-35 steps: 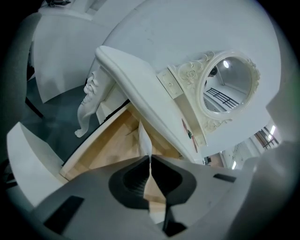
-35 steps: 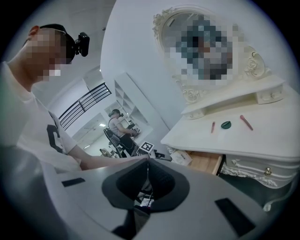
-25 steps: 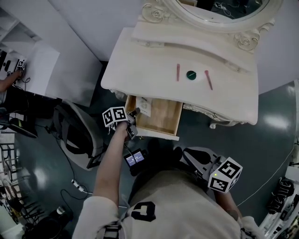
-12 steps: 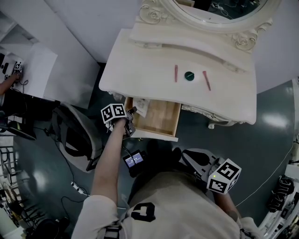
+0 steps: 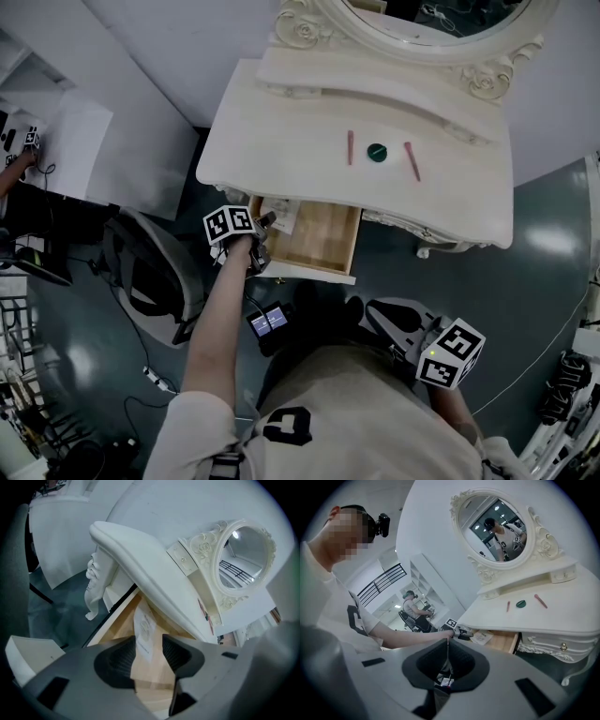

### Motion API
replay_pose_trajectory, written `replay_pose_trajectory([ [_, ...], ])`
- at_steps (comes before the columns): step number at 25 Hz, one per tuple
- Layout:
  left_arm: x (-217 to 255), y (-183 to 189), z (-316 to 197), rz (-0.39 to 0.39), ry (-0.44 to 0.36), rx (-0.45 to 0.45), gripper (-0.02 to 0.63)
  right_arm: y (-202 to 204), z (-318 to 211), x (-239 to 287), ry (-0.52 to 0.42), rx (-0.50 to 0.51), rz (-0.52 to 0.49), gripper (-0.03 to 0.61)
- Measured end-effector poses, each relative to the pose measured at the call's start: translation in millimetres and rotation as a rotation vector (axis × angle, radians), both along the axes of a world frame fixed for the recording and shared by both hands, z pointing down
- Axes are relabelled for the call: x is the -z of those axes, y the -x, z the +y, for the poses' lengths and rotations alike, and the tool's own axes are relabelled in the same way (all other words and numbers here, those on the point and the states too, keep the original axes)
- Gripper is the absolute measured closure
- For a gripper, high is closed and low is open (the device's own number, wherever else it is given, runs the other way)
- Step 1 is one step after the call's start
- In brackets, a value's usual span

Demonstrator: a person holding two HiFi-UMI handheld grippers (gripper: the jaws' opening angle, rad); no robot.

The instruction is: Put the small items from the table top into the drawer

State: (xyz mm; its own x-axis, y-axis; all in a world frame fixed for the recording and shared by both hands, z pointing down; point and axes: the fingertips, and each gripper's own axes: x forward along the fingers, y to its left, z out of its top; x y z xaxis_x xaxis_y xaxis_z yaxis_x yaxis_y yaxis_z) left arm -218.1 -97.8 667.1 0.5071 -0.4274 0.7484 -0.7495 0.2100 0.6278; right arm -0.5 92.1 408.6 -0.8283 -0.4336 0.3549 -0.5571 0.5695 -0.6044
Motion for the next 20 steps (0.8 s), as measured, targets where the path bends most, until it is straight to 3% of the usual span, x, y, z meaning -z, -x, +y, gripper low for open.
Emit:
replay_pose_trajectory([
  [6, 0.7, 1.4, 8.4, -0.127, 0.009, -0.126, 0.35, -0.8, 0.5, 1.0, -0.011, 0.009, -0.002, 0.549],
  [10, 6.5, 2.4, 9.0, -0.152, -0.012, -0.151, 0.348, -0.9, 0.2, 2.5, -0.021, 0.013, -0.006, 0.549],
  [20, 48.7, 13.7, 9.4, -0.222, -0.166, -0.168, 0.348, -1.3, 1.6, 7.8, -0.042, 0.022, -0.008, 0.549],
])
